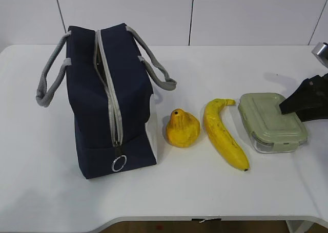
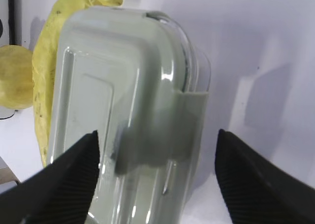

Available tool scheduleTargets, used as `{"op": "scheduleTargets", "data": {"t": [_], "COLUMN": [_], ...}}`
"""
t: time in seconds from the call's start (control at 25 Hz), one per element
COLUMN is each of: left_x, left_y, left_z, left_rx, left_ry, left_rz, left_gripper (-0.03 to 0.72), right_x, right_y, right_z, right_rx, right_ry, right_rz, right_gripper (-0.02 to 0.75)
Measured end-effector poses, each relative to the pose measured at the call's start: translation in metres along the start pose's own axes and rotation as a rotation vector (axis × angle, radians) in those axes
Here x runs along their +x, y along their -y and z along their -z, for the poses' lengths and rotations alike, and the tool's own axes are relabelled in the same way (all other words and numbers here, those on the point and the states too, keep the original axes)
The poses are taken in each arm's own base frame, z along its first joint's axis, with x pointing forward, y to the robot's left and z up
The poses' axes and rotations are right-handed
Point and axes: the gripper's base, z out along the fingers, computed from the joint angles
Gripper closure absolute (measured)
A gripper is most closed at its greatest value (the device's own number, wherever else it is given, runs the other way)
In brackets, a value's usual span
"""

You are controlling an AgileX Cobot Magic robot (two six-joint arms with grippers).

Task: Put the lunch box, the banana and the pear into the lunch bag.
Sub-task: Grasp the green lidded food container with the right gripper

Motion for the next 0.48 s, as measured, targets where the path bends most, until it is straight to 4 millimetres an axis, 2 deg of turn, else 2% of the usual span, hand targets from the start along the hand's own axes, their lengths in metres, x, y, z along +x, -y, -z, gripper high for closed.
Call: {"op": "scheduleTargets", "data": {"t": [0.48], "left_x": [0.0], "left_y": [0.0], "left_z": [0.0], "left_rx": [0.0], "left_ry": [0.0], "left_rz": [0.0], "left_gripper": [0.258], "right_x": [0.0001], "right_y": [0.0002], "right_z": [0.0], "right_rx": [0.002], "right_ry": [-0.002], "right_rz": [-0.002], "right_gripper": [0.161]}}
